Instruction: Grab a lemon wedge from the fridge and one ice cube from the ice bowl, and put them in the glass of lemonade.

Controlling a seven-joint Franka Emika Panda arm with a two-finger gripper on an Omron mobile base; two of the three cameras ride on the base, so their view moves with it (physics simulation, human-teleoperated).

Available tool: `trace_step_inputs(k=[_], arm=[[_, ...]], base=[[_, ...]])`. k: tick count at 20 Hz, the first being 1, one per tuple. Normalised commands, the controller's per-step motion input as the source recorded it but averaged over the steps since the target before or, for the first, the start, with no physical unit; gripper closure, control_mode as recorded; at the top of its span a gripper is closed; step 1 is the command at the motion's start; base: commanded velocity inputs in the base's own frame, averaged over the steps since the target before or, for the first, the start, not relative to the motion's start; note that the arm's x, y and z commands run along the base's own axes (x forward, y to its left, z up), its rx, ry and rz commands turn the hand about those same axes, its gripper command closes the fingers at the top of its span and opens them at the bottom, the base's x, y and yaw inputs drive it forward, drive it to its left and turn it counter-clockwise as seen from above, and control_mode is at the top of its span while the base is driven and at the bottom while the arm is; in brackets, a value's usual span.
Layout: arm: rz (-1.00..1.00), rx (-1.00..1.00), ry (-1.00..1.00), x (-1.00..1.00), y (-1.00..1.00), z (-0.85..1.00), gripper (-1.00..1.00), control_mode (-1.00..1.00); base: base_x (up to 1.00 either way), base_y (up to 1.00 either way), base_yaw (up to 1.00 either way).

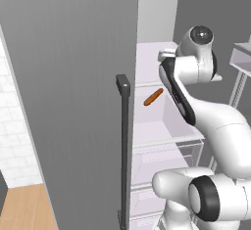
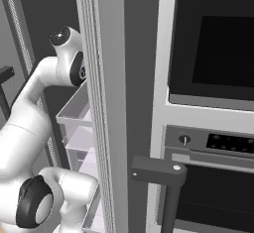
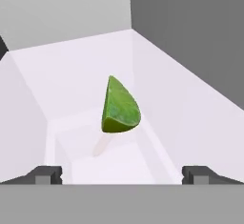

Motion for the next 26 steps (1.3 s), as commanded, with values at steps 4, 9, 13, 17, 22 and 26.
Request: trace_step_inputs(k=[4,9,13,17,22,26], arm=[[0.00,0.00,0.00,0.36,-0.02,-0.15,-1.00,-1.00],[0.00,0.00,0.01,0.35,-0.06,-0.12,-1.00,-1.00],[0.00,0.00,0.01,0.33,-0.09,-0.11,-1.00,-1.00],[0.00,0.00,0.00,0.34,-0.08,-0.11,-1.00,-1.00],[0.00,0.00,0.01,0.26,-0.07,-0.09,-1.00,-1.00],[-0.01,0.00,0.04,0.15,-0.06,-0.10,-1.00,-1.00]], base=[[0.00,0.00,0.00],[0.00,0.00,0.00],[0.00,0.00,0.00],[0.00,0.00,0.00],[0.00,0.00,0.00],[0.00,0.00,0.00]])
